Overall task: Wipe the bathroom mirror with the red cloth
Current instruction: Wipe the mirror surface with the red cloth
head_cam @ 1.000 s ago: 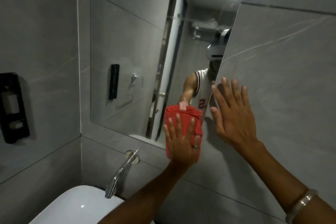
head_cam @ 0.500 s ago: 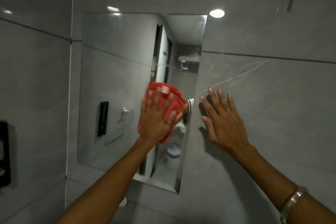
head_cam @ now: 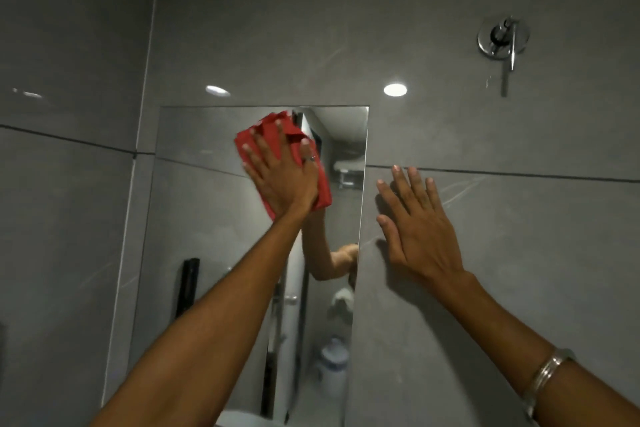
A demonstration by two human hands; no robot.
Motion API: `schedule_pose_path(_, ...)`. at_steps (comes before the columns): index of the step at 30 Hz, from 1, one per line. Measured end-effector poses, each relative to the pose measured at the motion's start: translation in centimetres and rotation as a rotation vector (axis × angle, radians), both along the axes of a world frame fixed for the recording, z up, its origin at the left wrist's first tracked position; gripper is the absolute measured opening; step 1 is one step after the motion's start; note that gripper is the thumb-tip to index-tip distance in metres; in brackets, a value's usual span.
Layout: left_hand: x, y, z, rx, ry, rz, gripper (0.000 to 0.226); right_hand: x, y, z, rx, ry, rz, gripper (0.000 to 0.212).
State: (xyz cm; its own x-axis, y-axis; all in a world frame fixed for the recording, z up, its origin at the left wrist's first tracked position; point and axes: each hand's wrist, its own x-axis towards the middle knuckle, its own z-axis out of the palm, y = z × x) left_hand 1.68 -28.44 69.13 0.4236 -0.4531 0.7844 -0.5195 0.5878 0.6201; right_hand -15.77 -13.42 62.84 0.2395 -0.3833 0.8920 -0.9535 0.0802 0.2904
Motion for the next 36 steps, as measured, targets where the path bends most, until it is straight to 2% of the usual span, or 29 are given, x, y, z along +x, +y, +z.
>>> schedule_pose_path(3,-2.2,1.4,3.8,-0.098,-0.172,-0.004,0.073,0.5,-0.4,1.9,-0.064,-0.024,0.036,0.064)
schedule_pose_path(6,-4.3,2.4,4.1,-0.221,-0.336,-0.001,0.071,0.2,-0.6,2.6,-0.119,-0.036,0.045,0.062)
schedule_pose_path(9,-5.5,2.3,1.4,-0.334,-0.463,-0.017,0.068,-0.3,-0.4,1.4,-0.153,-0.043,0.042,0.062)
schedule_pose_path(13,-6.5,2.1,-4.9,-0.403,-0.499,-0.045,0.063,-0.6,0.1,-1.6,-0.135,-0.059,0.068,0.065)
schedule_pose_path(18,-6.7,2.8,-15.3,-0.339,-0.474,-0.074,0.065,-0.1,1.9,-6.2,-0.074,-0.035,0.099,0.064)
schedule_pose_path(21,-6.3,3.9,-21.4,-0.281,-0.506,-0.123,0.08,0.7,3.5,-8.5,-0.041,-0.075,0.114,0.065)
schedule_pose_path(26,-4.5,7.4,-29.5,-0.149,-0.494,-0.33,0.111,1.7,6.4,-13.0,0.013,-0.19,0.169,0.062)
schedule_pose_path(29,-3.3,10.1,-33.9,0.021,-0.536,-0.47,0.109,2.4,7.9,-17.0,0.106,-0.331,0.204,0.06)
schedule_pose_path(31,-2.4,12.3,-36.7,0.161,-0.461,-0.638,0.099,2.6,8.7,-20.8,0.188,-0.494,0.226,0.059)
schedule_pose_path(32,-1.8,13.6,-38.0,0.212,-0.361,-0.729,0.093,2.9,9.3,-23.0,0.229,-0.614,0.248,0.058)
schedule_pose_path(34,-1.1,15.9,-39.5,0.362,-0.02,-0.979,0.076,3.2,10.2,-27.2,0.264,-0.886,0.292,0.056)
schedule_pose_path(36,-0.7,18.5,-41.3,0.629,0.465,-1.233,0.068,3.5,11.6,-31.9,0.248,-1.148,0.294,0.049)
